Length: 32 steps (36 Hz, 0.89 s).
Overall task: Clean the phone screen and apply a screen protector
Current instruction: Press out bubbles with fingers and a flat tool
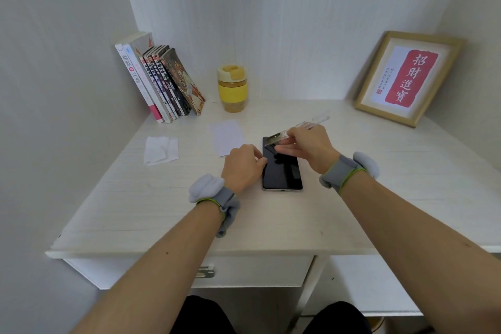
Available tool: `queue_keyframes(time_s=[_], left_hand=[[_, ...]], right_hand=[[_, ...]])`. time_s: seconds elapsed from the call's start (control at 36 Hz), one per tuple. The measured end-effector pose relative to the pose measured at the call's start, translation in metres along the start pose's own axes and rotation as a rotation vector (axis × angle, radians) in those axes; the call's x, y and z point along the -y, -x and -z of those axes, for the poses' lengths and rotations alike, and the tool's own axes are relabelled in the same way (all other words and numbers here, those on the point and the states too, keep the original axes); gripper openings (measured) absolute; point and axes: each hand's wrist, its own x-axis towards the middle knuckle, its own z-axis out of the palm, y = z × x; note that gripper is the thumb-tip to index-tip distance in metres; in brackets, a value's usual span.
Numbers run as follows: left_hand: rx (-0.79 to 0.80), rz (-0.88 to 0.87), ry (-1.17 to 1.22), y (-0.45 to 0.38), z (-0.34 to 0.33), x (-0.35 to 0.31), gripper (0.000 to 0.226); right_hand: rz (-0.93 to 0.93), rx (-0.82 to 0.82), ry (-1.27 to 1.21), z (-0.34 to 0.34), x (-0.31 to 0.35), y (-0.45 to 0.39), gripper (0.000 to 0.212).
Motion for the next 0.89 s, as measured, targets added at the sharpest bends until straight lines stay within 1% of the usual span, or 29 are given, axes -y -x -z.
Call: queue_keyframes(time_s=[0.11, 0.22, 0.31, 0.44, 0.53, 0.61, 0.69, 0.75, 0.78, 0.83, 0.89], left_hand=[[0.007, 0.001, -0.005, -0.001, 0.0, 0.0, 0.028], [0.011, -0.004, -0.019, -0.002, -0.001, 0.002, 0.028], [0.005, -0.01, -0.017, -0.002, 0.0, 0.002, 0.029], [0.004, -0.006, -0.013, -0.006, -0.004, 0.005, 0.031], [0.005, -0.009, -0.007, -0.008, -0.006, 0.008, 0.033], [-0.02, 0.003, 0.037, -0.009, -0.008, 0.01, 0.032], [-0.101, 0.03, 0.177, -0.012, -0.007, 0.008, 0.034], [-0.107, 0.068, 0.361, -0.013, -0.003, 0.001, 0.041], [-0.082, 0.095, 0.498, -0.012, 0.0, -0.003, 0.043], [-0.006, 0.131, 0.794, -0.008, 0.007, -0.011, 0.039], [0.041, 0.109, 0.998, -0.004, 0.012, -0.015, 0.031]], right_hand=[[-0.009, 0.011, 0.002, -0.007, -0.001, 0.001, 0.018], [-0.012, 0.02, -0.055, -0.006, -0.001, 0.002, 0.013], [-0.001, 0.0, -0.084, 0.001, 0.0, 0.0, 0.018], [0.054, -0.029, -0.007, 0.01, -0.001, 0.005, 0.012], [0.113, 0.023, -0.003, 0.014, -0.003, 0.012, 0.026], [0.177, 0.057, -0.012, 0.016, 0.0, 0.019, 0.027], [0.213, 0.09, -0.053, 0.015, 0.009, 0.028, 0.023], [0.218, 0.143, -0.084, 0.014, 0.015, 0.035, 0.021], [0.212, 0.182, -0.096, 0.014, 0.019, 0.039, 0.021], [0.186, 0.273, -0.108, 0.013, 0.024, 0.047, 0.024], [0.171, 0.341, -0.114, 0.015, 0.028, 0.055, 0.026]])
